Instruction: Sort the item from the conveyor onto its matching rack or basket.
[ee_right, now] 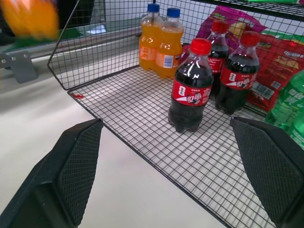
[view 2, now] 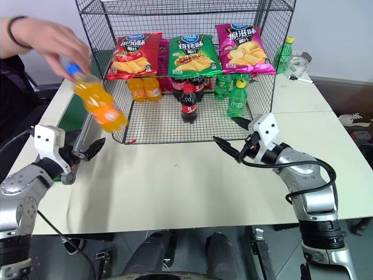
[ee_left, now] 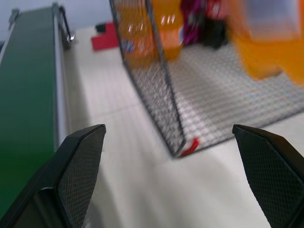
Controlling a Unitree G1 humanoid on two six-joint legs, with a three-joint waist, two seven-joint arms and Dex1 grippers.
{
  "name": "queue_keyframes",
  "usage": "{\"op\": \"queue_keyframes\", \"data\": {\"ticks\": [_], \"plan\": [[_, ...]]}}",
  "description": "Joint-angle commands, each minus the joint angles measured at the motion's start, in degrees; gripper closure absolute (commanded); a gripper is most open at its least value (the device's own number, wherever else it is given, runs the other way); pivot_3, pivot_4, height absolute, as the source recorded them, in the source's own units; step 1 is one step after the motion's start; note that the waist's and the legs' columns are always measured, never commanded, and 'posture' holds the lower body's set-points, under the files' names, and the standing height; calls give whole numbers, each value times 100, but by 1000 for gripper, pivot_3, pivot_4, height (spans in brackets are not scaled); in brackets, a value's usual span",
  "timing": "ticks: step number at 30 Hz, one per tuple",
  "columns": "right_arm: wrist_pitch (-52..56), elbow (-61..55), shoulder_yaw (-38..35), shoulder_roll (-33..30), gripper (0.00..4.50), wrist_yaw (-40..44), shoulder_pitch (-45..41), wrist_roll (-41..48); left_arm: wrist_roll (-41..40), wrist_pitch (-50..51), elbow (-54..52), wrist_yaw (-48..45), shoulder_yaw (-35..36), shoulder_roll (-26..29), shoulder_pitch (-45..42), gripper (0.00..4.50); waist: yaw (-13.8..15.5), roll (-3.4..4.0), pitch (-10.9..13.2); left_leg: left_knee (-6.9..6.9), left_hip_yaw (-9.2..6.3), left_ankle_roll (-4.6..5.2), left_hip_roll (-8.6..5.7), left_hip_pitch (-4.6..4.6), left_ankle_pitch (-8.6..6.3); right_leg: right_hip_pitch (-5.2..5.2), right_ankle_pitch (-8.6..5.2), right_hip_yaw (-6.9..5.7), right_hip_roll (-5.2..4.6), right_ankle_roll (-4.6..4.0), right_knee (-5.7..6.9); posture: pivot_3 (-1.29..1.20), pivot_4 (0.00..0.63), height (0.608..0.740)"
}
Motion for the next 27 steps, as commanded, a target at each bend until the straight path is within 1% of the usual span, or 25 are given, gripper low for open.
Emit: {"op": "queue_keyframes", "data": {"ticks": [1,7,12,20,27], "plan": [[-66,-128,-36,33,0,-16,-111,33,-25,-232,-173,-59,224,54,85,38,-2,1,0,-1,0,0,0,0,0,0,0,0,0,0,0,0,150,740],[-74,-120,22,82,0,-25,-156,31,-79,-353,-176,-40,368,30,204,38,0,1,0,0,0,0,0,0,0,0,0,0,0,0,0,0,150,740],[-91,-81,62,109,0,-20,-209,31,-59,-293,-105,197,509,-9,158,38,0,1,0,0,0,0,0,0,0,0,0,0,0,0,-1,0,150,740],[-72,-144,196,266,0,-42,-268,21,54,-411,435,1022,976,-120,-133,38,0,0,0,0,0,0,0,0,0,-2,1,0,2,2,-1,0,150,740],[-45,-258,380,432,0,-102,-291,34,-43,-525,745,1319,1229,-227,-291,38,-1,0,0,0,0,0,0,1,0,-2,9,-1,3,15,0,0,150,740]]}}
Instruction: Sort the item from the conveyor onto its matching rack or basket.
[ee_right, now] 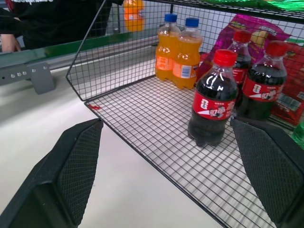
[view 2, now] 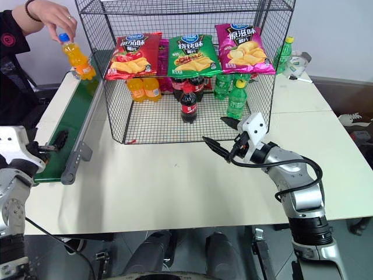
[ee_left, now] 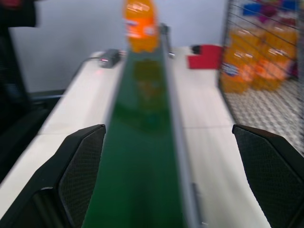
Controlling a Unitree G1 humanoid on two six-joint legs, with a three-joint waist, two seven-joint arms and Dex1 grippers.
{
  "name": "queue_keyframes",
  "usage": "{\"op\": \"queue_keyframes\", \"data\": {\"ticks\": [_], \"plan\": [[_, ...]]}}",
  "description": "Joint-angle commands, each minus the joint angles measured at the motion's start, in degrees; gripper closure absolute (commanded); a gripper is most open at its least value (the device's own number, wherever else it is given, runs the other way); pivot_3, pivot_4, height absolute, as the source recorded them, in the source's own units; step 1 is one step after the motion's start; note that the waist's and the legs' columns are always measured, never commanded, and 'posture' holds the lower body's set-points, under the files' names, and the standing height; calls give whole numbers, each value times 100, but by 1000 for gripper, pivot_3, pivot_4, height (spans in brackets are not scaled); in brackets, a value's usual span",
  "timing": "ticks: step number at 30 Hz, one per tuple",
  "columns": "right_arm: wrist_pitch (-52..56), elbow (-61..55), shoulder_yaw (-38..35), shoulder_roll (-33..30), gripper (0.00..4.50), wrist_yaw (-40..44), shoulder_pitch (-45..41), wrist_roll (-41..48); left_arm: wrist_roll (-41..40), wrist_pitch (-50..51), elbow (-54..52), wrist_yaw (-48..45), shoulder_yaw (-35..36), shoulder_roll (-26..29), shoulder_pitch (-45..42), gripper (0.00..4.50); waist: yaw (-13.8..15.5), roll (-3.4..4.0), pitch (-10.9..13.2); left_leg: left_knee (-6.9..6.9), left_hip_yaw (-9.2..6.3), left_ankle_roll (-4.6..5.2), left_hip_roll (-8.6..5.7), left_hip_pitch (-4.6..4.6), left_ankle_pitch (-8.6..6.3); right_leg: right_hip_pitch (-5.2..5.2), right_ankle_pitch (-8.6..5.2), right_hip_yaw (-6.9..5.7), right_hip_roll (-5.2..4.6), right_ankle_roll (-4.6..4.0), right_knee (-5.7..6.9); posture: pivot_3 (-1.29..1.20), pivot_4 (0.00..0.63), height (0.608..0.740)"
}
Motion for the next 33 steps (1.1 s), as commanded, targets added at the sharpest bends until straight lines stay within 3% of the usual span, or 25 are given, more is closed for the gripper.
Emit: {"op": "queue_keyframes", "data": {"ticks": [1,33], "plan": [[-39,-264,60,106,0,-42,-116,42,-45,-164,27,92,213,8,-116,38,-1,0,0,0,0,0,0,0,0,0,0,0,0,0,0,0,150,740],[256,-810,979,729,0,-2,-230,111,464,-720,739,490,16,-59,-329,38,-5,-1,-1,1,0,0,0,0,0,-22,2,0,1,3,1,0,150,740]]}}
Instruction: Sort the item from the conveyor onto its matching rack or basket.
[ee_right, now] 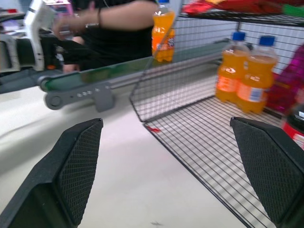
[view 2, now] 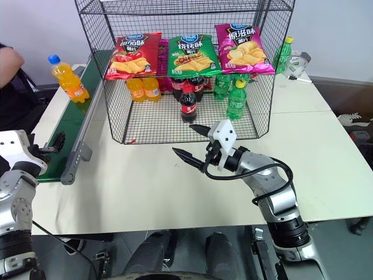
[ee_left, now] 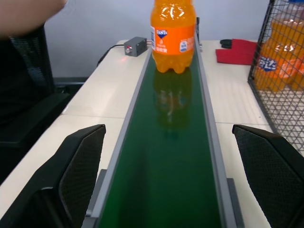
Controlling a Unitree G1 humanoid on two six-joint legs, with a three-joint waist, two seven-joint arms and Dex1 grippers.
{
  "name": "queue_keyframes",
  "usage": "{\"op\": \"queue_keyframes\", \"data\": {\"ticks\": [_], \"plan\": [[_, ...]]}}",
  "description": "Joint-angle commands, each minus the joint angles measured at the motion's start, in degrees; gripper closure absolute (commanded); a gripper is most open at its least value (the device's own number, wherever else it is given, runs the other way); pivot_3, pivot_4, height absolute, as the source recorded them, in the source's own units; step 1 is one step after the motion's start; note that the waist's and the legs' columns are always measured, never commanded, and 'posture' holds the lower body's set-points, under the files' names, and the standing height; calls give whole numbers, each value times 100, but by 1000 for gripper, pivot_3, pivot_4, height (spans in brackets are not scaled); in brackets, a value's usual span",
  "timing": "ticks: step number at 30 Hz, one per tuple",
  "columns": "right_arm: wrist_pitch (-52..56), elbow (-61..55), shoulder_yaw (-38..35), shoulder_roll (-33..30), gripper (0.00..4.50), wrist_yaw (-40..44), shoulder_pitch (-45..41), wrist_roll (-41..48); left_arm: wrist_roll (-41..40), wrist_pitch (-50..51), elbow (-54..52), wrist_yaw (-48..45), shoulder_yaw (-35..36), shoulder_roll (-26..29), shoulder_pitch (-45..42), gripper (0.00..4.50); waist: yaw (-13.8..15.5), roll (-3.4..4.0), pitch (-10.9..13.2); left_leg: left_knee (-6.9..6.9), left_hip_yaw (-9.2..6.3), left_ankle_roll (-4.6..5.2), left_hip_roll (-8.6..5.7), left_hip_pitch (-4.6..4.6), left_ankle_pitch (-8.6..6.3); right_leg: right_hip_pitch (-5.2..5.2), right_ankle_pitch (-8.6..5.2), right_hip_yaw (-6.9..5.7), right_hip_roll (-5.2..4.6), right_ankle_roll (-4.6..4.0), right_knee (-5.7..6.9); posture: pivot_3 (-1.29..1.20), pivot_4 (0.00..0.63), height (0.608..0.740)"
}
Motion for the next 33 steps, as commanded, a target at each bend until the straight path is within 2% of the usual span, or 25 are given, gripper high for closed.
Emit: {"op": "queue_keyframes", "data": {"ticks": [1,6,20,33], "plan": [[-3,-281,32,74,0,-16,-99,89,209,-292,49,240,141,88,-116,38,5,0,0,0,0,0,0,0,0,0,0,0,0,0,0,0,150,740],[0,-253,45,123,0,-19,-125,77,2,-290,93,-138,111,146,-139,38,0,-2,-1,1,0,0,0,0,0,0,0,-1,0,0,0,0,150,740],[12,-251,43,152,0,-61,-118,62,144,-747,221,-320,122,291,-263,38,0,-2,-1,0,0,0,0,0,0,-1,1,-1,0,0,1,0,150,740],[30,-274,56,154,0,-74,-111,71,-66,-617,174,-367,188,335,-396,38,-5,-2,-1,0,0,0,0,0,0,-2,1,-1,1,1,1,0,150,740]]}}
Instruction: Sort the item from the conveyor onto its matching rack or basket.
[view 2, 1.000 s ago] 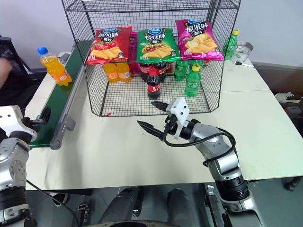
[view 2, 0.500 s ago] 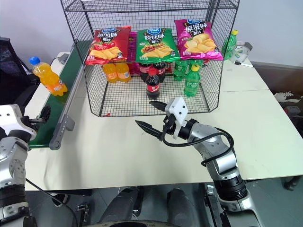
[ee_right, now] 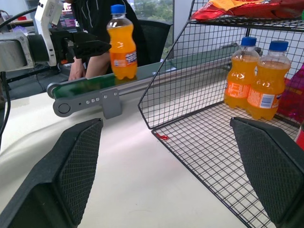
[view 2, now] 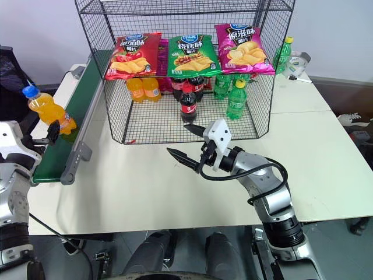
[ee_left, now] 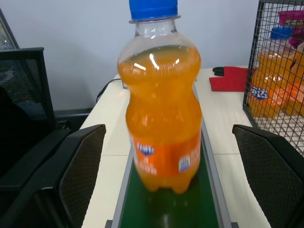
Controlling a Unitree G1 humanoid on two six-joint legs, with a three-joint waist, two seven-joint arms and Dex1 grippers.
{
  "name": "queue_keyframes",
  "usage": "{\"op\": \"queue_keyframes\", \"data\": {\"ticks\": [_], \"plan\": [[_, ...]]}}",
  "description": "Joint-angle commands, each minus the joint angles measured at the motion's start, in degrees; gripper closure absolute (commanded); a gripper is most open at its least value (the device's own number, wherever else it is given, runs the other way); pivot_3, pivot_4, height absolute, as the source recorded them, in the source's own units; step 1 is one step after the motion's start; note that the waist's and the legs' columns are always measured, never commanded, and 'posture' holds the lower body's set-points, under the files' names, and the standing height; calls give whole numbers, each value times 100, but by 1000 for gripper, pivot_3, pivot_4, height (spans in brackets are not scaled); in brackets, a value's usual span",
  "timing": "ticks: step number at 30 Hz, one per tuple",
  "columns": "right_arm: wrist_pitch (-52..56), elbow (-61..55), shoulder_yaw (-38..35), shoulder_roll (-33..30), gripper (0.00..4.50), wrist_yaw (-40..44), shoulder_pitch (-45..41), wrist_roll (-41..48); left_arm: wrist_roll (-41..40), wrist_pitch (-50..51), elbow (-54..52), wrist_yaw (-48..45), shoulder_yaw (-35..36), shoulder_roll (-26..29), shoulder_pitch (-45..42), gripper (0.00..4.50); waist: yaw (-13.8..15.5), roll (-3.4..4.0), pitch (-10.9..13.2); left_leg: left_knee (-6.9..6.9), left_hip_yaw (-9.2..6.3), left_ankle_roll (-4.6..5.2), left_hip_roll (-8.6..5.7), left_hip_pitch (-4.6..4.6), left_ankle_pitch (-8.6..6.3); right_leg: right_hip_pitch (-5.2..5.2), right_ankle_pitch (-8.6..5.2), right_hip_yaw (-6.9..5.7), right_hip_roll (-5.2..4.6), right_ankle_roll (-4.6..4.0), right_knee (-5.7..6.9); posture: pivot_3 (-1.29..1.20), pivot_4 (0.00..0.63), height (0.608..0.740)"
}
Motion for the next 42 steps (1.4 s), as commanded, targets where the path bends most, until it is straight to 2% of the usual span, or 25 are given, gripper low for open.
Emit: {"op": "queue_keyframes", "data": {"ticks": [1,12,15,16,17,18,28,36,37,42], "plan": [[-8,-258,-12,37,0,-9,-77,79,-83,-22,-155,5,160,121,-66,38,0,0,0,0,0,0,0,0,0,0,0,0,0,0,0,0,150,740],[29,-281,0,38,0,16,-62,92,-196,33,-225,13,162,89,-35,38,0,0,0,1,0,0,0,0,0,0,0,0,0,0,0,0,150,740],[15,-274,-1,37,0,29,-55,91,-248,33,-321,-9,191,51,20,815,1,0,0,1,0,0,0,0,0,0,0,0,0,0,0,0,150,740],[11,-272,-2,37,0,33,-53,92,-248,37,-346,7,197,48,35,1174,4,0,0,1,0,0,0,0,0,0,0,0,0,0,0,0,150,740],[9,-271,0,39,0,34,-51,90,-247,41,-387,26,208,53,58,1740,5,0,0,1,0,0,0,0,0,1,0,0,0,0,0,0,150,740],[10,-275,3,40,0,34,-46,90,-264,18,-450,18,224,61,81,1970,2,-1,0,1,0,0,0,0,0,1,0,0,0,0,0,0,150,740],[30,-293,1,23,0,46,-52,105,-978,339,-1473,-262,333,321,-121,1970,4,-5,0,2,-1,0,0,-1,0,0,0,0,0,-1,0,0,150,740],[11,-224,-135,-51,0,57,-113,95,-1890,1465,-2634,-897,-427,504,-369,1970,-4,-4,0,2,0,0,0,-1,0,2,0,1,0,-1,0,0,150,740],[6,-214,-165,-65,0,44,-114,85,-1912,1577,-2695,-900,-571,460,-388,1970,-3,-4,0,2,0,0,0,-1,0,2,0,1,0,-1,0,0,150,740],[-13,-181,-393,-170,0,-49,-101,47,-1028,1416,-2336,-465,-1572,-147,-633,1970,5,-4,1,3,0,0,-1,0,1,25,0,1,2,-1,3,0,150,740]]}}
